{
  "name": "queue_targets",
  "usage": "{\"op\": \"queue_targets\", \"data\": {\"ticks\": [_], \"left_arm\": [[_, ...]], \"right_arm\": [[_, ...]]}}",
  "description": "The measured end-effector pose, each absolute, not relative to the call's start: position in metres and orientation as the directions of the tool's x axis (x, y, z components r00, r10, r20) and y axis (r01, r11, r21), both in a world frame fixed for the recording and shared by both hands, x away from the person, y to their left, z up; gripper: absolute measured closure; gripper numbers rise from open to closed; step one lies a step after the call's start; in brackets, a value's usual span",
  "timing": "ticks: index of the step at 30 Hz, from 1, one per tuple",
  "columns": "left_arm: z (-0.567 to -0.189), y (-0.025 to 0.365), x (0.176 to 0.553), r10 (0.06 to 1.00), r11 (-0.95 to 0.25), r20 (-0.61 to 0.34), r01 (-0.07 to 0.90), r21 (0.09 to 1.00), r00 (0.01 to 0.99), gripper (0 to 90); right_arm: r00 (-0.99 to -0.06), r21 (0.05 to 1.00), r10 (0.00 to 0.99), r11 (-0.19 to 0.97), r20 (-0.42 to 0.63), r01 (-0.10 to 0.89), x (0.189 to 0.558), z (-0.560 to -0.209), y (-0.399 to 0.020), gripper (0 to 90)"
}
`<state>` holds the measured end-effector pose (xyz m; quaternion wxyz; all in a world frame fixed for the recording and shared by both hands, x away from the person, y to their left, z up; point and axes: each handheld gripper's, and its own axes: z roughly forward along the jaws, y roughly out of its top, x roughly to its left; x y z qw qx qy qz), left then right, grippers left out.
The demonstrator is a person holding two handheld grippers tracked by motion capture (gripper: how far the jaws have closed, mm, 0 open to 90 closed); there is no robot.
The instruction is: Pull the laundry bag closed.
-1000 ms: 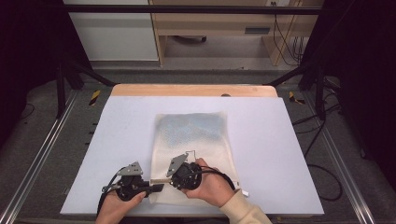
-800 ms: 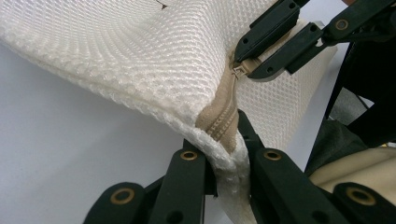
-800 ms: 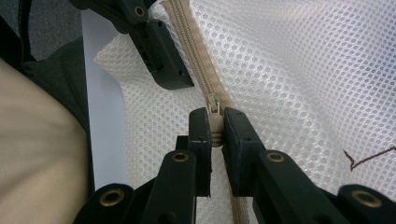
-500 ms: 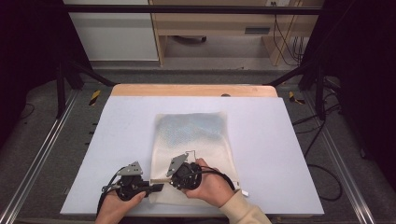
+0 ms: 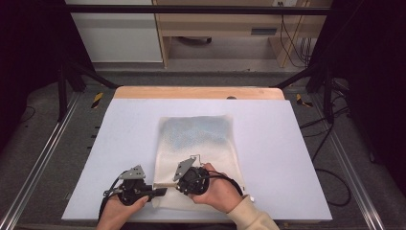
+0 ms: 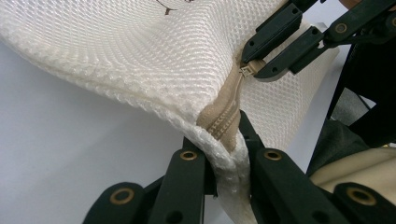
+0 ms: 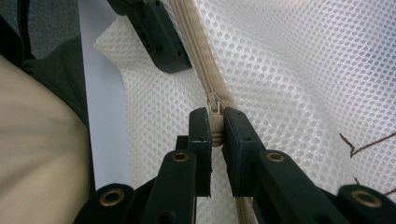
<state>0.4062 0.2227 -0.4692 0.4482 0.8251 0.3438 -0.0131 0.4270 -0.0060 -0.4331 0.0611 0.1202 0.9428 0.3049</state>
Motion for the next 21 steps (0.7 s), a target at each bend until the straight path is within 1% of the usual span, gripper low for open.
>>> {"op": "queue_targets", "data": {"ticks": [5,21], "left_arm": [[-0.4689,0.2229,0.4060,0.561,-0.373,-0.315,0.574,0.728,0.765,84.4],[-0.4684,0.2272,0.4077,0.567,-0.370,-0.320,0.582,0.724,0.759,84.3]], "right_arm": [[-0.963,0.586,0.265,0.788,-0.048,0.187,0.4260,-0.4341,-0.0057,82.0],[-0.963,0.592,0.268,0.783,-0.044,0.191,0.4261,-0.4365,-0.0042,82.0]]}}
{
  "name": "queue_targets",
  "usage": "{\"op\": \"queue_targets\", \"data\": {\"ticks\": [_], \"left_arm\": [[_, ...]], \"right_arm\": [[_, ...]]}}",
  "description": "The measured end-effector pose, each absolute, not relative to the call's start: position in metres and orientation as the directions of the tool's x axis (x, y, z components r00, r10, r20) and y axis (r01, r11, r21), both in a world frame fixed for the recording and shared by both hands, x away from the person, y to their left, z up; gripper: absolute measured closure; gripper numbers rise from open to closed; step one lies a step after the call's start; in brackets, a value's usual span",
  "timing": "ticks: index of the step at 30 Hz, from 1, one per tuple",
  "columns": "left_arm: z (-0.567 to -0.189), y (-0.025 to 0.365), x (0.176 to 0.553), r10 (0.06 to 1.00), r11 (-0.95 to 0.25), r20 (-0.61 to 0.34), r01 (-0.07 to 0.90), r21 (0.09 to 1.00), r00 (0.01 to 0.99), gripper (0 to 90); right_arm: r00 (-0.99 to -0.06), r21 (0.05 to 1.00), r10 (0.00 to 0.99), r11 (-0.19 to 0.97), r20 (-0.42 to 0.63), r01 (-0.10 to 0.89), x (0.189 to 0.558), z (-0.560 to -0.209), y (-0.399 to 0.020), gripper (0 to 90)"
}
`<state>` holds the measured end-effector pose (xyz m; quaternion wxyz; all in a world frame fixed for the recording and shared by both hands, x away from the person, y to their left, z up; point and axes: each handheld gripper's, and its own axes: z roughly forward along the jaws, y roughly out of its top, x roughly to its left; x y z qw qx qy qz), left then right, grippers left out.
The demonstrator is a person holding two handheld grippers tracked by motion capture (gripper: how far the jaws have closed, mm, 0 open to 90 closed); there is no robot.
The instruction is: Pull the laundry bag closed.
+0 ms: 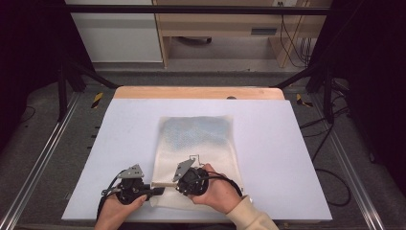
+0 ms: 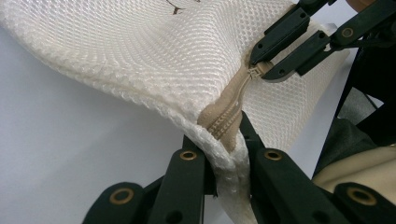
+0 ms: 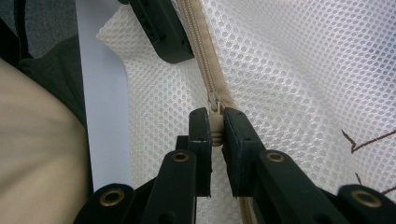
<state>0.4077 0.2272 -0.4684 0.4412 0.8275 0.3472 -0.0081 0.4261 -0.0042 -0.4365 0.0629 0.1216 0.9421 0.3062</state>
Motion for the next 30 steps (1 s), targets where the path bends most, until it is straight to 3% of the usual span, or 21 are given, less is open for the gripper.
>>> {"op": "queue_targets", "data": {"ticks": [30], "left_arm": [[-0.4657,0.2320,0.4088,0.575,-0.364,-0.318,0.584,0.726,0.754,84.2]], "right_arm": [[-0.958,0.591,0.283,0.780,-0.039,0.206,0.4266,-0.4364,-0.0066,82.0]]}}
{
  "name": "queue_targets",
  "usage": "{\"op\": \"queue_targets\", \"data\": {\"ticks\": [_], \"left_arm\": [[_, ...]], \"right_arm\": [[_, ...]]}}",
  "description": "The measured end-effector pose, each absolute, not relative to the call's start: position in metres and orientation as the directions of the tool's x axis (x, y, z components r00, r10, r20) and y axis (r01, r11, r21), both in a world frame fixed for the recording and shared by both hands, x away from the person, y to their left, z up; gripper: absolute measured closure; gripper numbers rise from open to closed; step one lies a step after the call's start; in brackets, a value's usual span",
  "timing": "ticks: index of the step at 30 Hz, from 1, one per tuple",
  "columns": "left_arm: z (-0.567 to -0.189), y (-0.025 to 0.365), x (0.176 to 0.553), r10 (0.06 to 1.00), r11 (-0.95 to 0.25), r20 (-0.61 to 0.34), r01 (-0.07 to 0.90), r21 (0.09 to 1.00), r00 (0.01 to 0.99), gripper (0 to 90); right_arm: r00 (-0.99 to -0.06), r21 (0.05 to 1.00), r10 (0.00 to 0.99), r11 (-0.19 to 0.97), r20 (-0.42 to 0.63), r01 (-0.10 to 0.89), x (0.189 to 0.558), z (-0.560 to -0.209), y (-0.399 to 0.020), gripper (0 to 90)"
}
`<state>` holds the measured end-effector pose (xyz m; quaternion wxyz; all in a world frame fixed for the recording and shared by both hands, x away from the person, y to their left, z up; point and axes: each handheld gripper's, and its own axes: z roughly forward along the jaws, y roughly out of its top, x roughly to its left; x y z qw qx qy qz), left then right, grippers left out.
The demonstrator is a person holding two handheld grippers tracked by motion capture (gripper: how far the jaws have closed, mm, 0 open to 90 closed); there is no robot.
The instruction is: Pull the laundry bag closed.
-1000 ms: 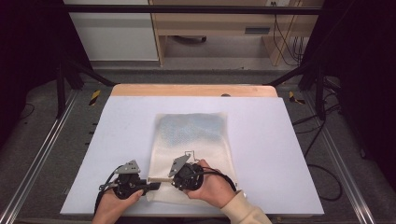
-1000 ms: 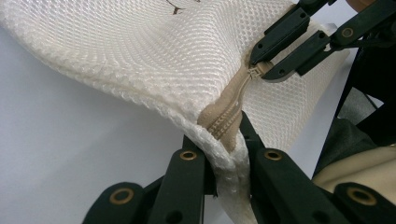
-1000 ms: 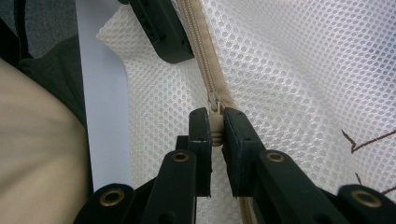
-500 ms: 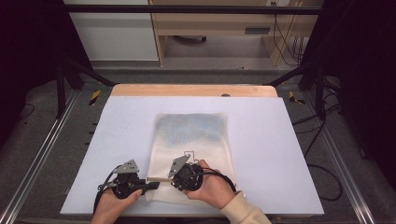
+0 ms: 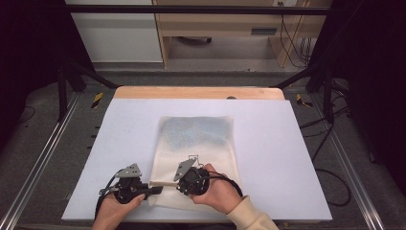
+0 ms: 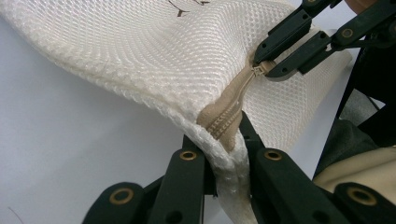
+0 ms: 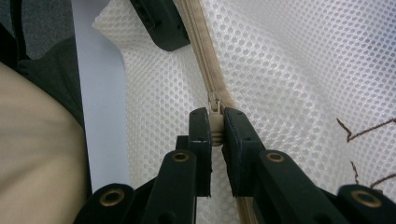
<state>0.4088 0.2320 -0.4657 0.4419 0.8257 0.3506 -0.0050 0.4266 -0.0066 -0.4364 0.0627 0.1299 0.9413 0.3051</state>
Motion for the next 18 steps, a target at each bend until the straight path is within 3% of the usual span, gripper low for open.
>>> {"op": "queue_targets", "data": {"ticks": [18], "left_arm": [[-0.465,0.231,0.408,0.564,-0.365,-0.322,0.579,0.729,0.760,84.2]], "right_arm": [[-0.952,0.590,0.305,0.773,-0.025,0.232,0.428,-0.437,-0.020,82.0]]}}
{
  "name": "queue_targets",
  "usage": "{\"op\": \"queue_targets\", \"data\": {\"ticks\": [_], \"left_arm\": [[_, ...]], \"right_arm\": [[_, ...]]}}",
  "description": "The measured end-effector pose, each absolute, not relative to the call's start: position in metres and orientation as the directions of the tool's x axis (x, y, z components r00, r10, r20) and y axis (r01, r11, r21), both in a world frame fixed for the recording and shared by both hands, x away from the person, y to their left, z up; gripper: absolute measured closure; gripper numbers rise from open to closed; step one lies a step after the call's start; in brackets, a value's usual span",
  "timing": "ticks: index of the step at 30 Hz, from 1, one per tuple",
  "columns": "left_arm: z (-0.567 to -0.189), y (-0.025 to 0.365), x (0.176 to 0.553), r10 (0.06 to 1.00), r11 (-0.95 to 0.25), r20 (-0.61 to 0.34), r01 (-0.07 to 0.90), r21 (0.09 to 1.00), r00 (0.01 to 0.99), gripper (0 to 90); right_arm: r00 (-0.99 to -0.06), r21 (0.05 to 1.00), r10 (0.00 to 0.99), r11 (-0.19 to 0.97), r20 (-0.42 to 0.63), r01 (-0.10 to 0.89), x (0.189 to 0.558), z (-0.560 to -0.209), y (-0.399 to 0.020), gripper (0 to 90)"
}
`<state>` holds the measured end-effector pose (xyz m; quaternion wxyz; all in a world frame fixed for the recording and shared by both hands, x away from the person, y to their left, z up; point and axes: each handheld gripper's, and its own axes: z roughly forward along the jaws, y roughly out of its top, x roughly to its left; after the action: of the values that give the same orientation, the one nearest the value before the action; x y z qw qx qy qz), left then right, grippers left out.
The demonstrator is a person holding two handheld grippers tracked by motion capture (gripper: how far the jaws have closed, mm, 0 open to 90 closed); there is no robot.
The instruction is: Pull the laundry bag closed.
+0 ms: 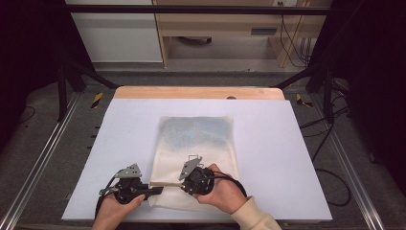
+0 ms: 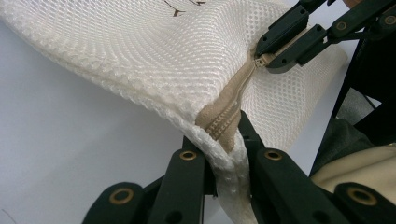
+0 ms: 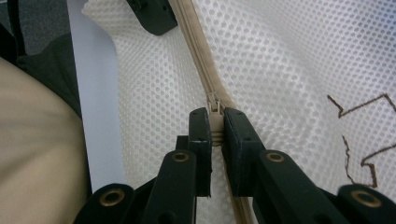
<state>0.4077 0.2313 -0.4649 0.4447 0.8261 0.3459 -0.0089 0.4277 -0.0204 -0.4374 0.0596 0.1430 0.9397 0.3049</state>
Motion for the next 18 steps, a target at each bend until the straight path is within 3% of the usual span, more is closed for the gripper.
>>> {"op": "queue_targets", "data": {"ticks": [18], "left_arm": [[-0.464,0.232,0.407,0.563,-0.362,-0.324,0.579,0.730,0.760,84.2]], "right_arm": [[-0.935,0.604,0.355,0.748,-0.013,0.276,0.425,-0.437,-0.049,82.0]]}}
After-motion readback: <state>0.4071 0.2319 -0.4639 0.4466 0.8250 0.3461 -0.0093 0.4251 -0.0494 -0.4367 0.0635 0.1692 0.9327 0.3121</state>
